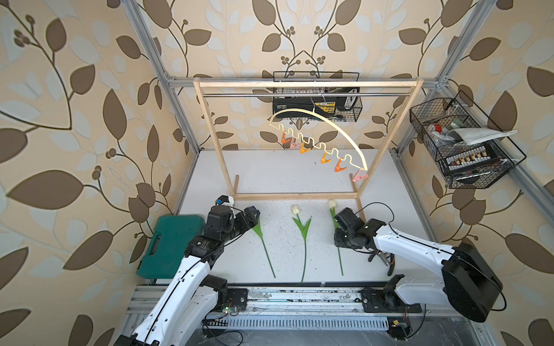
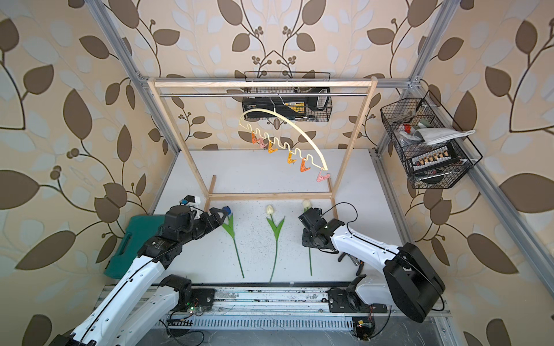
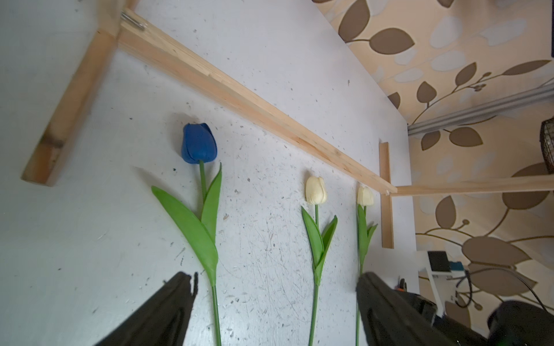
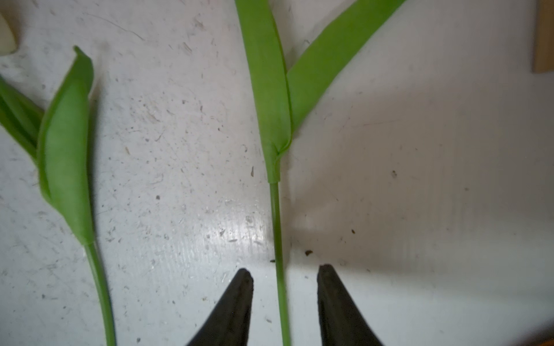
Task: Dry the flowers on a clothes hanger
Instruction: Pick up the flower at the center of the board.
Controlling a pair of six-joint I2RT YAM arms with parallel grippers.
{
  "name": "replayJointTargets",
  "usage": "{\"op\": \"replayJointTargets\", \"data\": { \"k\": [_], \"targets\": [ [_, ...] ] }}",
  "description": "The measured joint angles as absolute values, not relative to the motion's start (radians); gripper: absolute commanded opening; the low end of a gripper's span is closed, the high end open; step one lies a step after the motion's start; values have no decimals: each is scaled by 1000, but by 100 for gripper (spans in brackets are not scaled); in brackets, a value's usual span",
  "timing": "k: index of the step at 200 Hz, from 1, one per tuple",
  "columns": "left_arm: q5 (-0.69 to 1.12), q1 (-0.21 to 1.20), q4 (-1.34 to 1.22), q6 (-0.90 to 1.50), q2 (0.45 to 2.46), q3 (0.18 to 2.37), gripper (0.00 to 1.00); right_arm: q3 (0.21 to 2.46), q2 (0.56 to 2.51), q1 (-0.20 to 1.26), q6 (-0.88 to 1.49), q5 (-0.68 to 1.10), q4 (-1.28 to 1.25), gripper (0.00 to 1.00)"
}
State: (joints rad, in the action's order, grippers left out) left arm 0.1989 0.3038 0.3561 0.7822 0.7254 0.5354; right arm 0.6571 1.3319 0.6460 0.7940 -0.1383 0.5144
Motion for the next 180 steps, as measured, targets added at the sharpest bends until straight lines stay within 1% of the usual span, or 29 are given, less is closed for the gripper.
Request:
{"op": "replayJointTargets", "data": {
  "k": [35,51,79,91,101,111,146,180],
  "targets": [
    [204,366,332,784,742,535,89,657,1395,655,807,-144,472,29],
    [202,392,311,786,772,535,89,663,1411,661,812,-155,467,25],
    [185,447,293,788,828,535,89,668,1428,668,825,-172,456,12],
    [185,462,282,794,842,535,88,668,1428,668,828,-176,457,9],
    [185,474,273,800,848,535,87,668,1428,668,828,-180,457,4],
    [184,481,261,809,849,535,86,668,1428,668,839,-184,456,0],
    [182,513,236,816,849,535,82,668,1405,668,846,-187,467,0],
    [183,555,221,811,854,535,81,668,1298,669,884,-181,482,0]
  ]
}}
